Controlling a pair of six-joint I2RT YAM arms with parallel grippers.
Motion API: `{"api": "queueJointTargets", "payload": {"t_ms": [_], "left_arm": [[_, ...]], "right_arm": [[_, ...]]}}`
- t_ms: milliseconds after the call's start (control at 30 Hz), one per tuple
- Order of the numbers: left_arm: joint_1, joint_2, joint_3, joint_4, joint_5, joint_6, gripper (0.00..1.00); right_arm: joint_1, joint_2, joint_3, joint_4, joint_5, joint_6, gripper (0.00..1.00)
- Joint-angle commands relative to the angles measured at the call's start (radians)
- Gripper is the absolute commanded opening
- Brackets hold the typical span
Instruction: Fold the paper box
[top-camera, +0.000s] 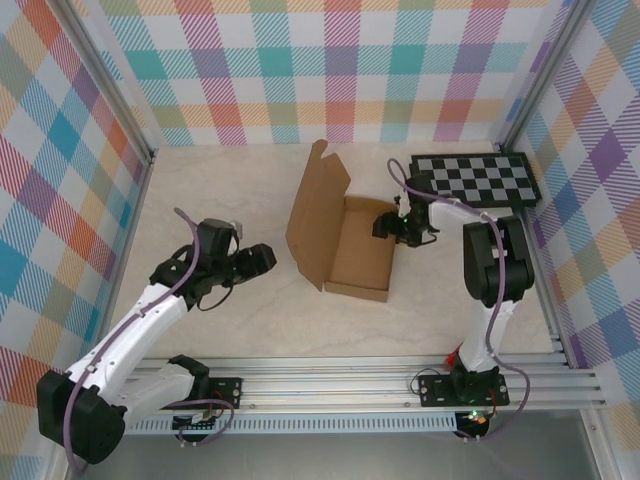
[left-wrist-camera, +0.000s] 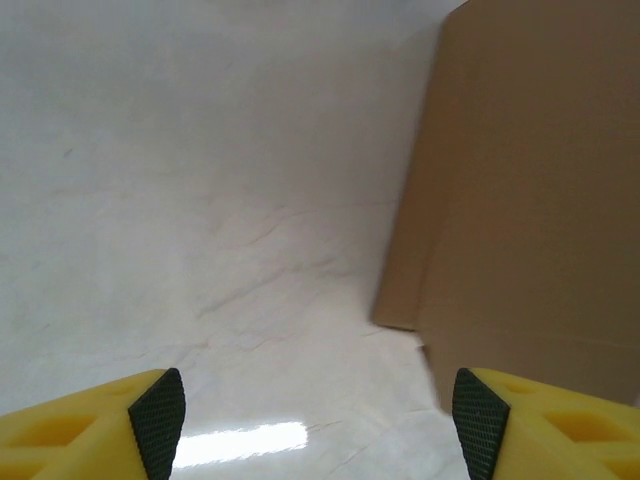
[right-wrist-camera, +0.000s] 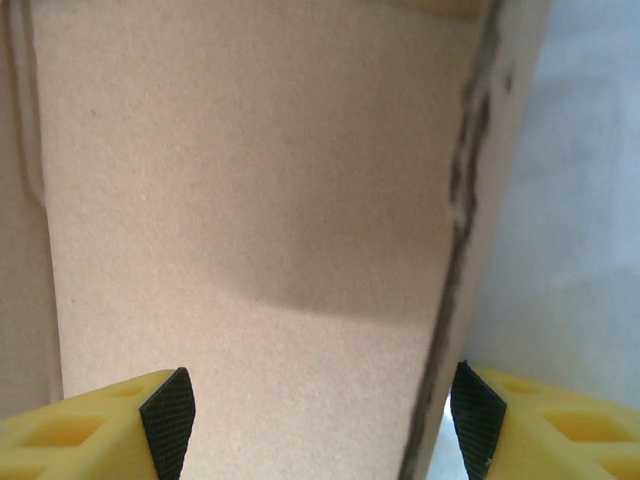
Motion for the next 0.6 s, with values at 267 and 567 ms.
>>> {"api": "queueJointTargets", "payload": {"t_ms": [267, 567], "left_arm": [[-0.079, 0.132, 0.289, 0.031, -0.088, 0.138, 0.85], [-0.158, 0.348, 0.450, -0.014, -0.109, 0.252, 0.65]], "right_arm": [[0.049, -0.170, -0.202, 0.172, 0.056, 0.200, 0.71], [0.079, -0.240, -0.250, 0.173, 0.092, 0.202, 0.71]]}}
